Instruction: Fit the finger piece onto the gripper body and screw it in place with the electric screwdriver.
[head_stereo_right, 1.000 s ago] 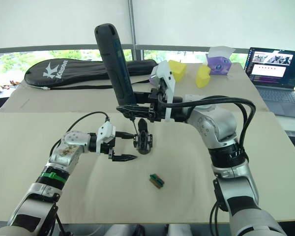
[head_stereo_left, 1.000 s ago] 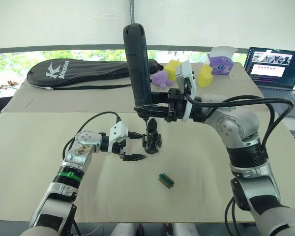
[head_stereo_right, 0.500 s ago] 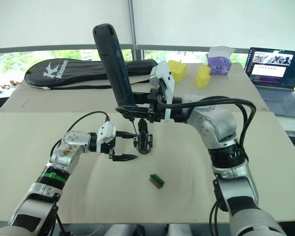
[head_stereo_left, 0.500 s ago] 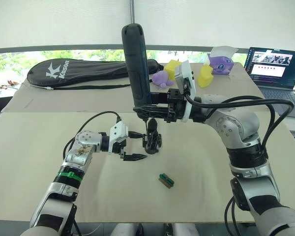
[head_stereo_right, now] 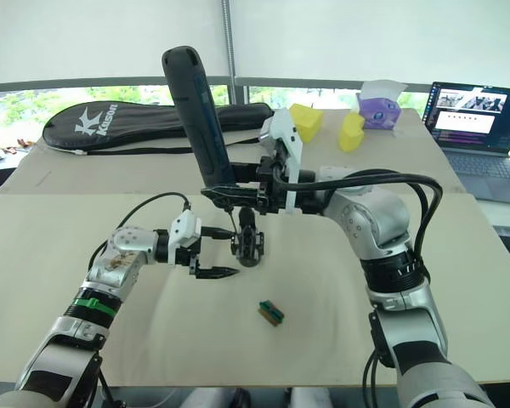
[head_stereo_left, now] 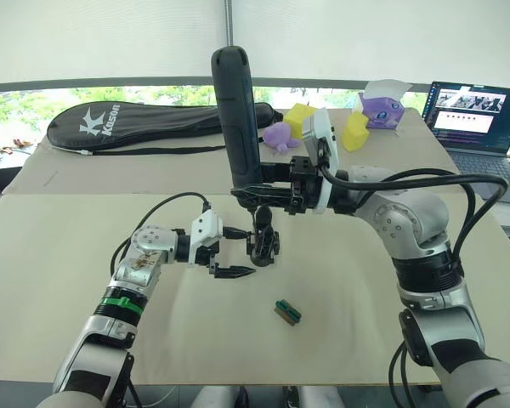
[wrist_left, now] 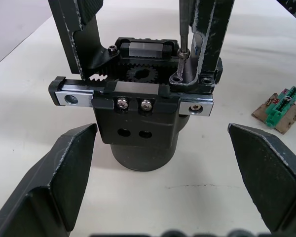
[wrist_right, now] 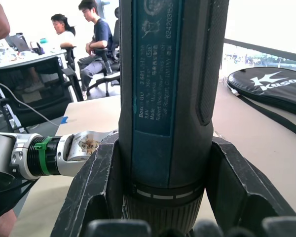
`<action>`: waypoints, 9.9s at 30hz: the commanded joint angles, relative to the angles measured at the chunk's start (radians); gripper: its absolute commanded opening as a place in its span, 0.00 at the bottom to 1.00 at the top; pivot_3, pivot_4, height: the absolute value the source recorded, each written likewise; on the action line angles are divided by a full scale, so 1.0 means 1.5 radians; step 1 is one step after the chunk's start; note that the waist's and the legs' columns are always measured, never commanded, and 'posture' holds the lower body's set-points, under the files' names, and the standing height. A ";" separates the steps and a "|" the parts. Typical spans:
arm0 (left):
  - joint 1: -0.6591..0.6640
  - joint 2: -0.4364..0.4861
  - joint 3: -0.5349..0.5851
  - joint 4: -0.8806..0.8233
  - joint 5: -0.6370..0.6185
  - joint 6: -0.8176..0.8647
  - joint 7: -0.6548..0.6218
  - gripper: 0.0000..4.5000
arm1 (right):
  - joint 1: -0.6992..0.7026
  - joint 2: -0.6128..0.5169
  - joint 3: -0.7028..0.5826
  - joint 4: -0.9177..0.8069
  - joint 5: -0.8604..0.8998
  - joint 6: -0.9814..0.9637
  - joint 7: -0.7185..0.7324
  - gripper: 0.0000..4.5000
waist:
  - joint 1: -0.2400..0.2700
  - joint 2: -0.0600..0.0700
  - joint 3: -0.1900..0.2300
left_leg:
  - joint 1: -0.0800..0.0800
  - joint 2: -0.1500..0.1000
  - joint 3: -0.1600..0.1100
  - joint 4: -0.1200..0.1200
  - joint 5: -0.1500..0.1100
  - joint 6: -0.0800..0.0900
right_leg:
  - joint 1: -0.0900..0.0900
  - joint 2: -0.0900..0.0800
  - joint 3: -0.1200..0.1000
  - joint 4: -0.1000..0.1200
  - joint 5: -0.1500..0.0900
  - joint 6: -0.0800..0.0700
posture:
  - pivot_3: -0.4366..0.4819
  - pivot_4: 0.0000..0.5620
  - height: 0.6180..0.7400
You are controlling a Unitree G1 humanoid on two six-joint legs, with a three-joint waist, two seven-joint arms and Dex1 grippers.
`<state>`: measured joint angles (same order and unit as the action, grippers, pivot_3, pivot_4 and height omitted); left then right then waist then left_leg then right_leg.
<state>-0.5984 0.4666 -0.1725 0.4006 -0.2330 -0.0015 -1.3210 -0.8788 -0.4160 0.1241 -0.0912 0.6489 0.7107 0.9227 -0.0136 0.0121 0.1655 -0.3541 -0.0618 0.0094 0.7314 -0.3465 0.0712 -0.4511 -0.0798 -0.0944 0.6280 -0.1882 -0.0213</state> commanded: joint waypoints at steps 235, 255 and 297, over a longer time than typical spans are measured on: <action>-0.113 -0.077 0.011 0.280 0.074 -0.125 0.028 0.87 | -0.051 0.017 -0.107 -0.080 0.138 -0.009 0.061 0.42 | 0.000 -0.006 -0.012 | -0.003 0.001 -0.002 0.000 0.000 0.000 | -0.004 -0.003 0.002 0.000 0.000 0.000 | 0.48 0.27 0.98; 0.071 0.111 -0.044 -0.250 -0.063 0.092 -0.188 1.00 | 0.163 -0.101 -0.124 -0.271 0.195 -0.003 0.126 0.42 | 0.006 -0.006 -0.011 | -0.006 -0.003 -0.004 0.000 0.000 0.001 | -0.004 -0.006 0.001 -0.002 0.000 0.000 | 0.48 0.27 0.98; 0.066 -0.100 -0.137 -0.069 0.053 -0.110 -0.022 1.00 | 0.573 -0.117 -0.138 -0.428 0.029 -0.226 -0.034 0.42 | 0.025 -0.007 -0.011 | -0.004 -0.005 -0.003 0.000 0.001 0.005 | -0.003 -0.007 0.002 -0.003 0.000 0.000 | 0.48 0.27 0.98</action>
<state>-0.4842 0.3243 -0.3790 0.3084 -0.1457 -0.1687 -1.3563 -0.0127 -0.5893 -0.0626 -0.6986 0.6829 0.4194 0.8689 0.0232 0.0011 0.1497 -0.3601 -0.0699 0.0044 0.7316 -0.3452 0.0783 -0.4553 -0.0900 -0.0913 0.6241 -0.1880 -0.0213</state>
